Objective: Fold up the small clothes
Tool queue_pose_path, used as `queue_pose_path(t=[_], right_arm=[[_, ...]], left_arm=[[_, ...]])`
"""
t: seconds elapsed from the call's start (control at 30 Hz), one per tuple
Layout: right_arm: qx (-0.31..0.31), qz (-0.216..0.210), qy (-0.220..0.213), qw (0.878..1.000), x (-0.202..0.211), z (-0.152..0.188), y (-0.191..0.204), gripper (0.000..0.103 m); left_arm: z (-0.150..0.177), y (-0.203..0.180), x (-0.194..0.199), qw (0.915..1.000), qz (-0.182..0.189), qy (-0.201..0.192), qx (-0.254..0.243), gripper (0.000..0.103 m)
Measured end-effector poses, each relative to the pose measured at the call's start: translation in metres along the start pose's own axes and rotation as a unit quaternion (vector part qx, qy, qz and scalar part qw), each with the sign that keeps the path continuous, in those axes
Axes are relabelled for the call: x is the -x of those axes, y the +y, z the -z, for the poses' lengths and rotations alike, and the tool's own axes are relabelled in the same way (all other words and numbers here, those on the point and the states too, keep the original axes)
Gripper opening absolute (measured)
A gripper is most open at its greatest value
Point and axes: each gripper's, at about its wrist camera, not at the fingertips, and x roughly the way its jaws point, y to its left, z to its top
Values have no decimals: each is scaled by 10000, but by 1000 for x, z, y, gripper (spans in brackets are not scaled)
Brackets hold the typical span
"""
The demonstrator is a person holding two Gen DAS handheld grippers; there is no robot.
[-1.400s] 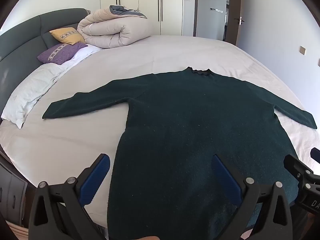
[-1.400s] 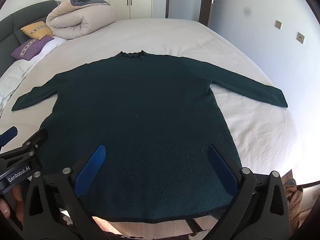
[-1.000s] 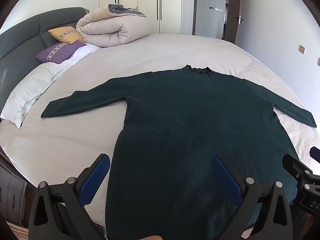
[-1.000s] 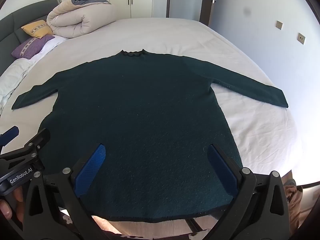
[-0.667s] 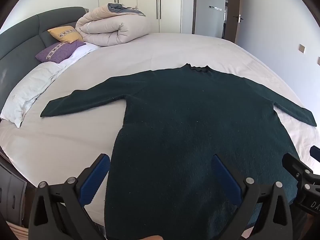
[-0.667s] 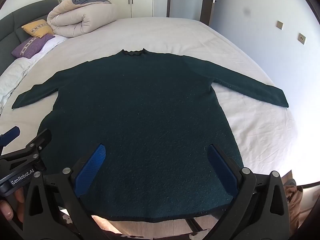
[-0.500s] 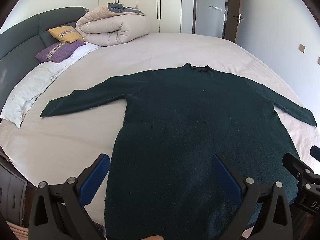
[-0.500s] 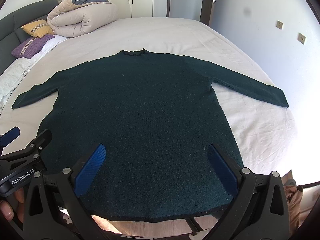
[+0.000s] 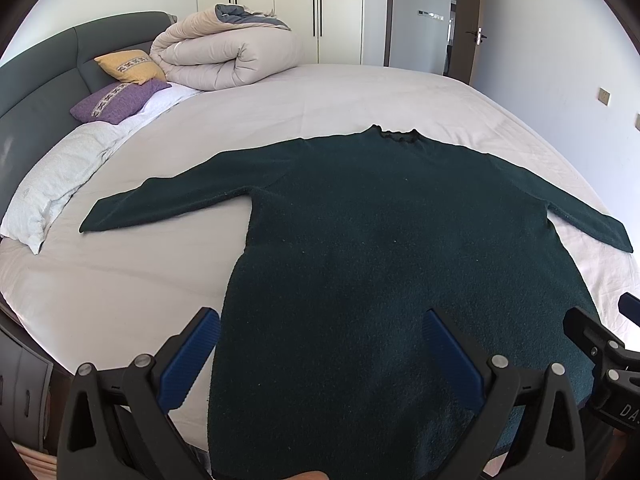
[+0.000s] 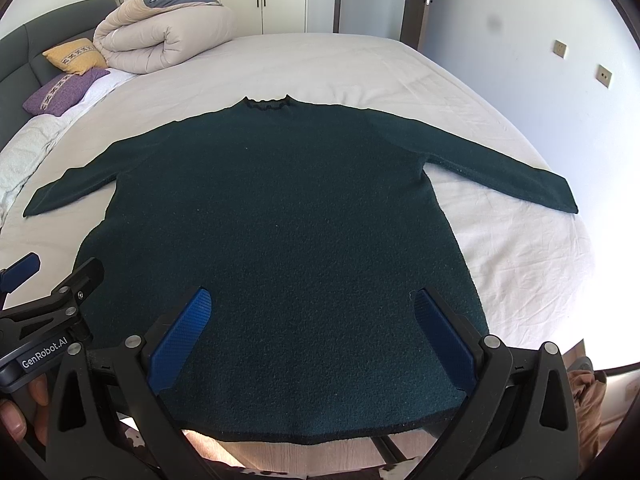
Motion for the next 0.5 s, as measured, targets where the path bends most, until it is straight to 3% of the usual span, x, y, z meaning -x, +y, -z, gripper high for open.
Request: queue_pose_path(t=[0.5], right_arm=[[12, 11, 7, 10000, -3, 7, 4, 103]], left_arm=[[0, 0, 0, 10000, 1, 11, 8, 103]])
